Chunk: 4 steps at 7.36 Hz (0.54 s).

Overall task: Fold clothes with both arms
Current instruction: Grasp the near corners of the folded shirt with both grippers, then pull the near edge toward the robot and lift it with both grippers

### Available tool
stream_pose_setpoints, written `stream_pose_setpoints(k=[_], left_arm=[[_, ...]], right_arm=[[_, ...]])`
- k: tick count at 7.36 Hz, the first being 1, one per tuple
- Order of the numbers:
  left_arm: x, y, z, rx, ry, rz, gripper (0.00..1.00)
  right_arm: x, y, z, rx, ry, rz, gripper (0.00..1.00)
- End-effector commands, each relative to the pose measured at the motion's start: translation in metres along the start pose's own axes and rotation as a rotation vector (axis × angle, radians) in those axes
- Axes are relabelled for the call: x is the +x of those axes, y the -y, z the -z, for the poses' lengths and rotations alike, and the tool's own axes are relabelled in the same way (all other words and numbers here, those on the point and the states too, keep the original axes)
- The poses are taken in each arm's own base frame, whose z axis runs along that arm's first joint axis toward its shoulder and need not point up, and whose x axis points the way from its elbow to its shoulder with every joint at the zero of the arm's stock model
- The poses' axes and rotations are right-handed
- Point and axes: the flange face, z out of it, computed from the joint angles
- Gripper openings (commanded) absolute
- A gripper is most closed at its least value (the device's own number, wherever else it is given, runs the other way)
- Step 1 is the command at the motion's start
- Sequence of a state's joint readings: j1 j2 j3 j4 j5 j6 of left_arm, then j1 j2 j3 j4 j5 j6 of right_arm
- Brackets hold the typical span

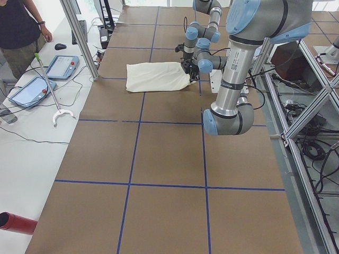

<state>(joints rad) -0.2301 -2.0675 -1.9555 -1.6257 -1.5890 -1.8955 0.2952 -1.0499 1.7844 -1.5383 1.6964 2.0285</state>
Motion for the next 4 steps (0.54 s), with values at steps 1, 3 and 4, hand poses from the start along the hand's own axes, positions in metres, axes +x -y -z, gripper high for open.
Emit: stream_pose_setpoints(k=[1,3,4], left_arm=[[-0.002,-0.002,0.010,-0.007,-0.011,-0.003,0.00],[-0.004,-0.007,0.027,-0.029,-0.032,-0.035,0.00],[-0.011,-0.007,0.040,-0.036,-0.039,-0.040,0.00]], right_arm=[[0.001,0.002,0.010,-0.011,0.027,0.001,0.00],[0.019,-0.021,0.050,-0.068,0.088,0.032,0.00],[0.037,-0.037,0.069,-0.110,0.106,0.039,0.00]])
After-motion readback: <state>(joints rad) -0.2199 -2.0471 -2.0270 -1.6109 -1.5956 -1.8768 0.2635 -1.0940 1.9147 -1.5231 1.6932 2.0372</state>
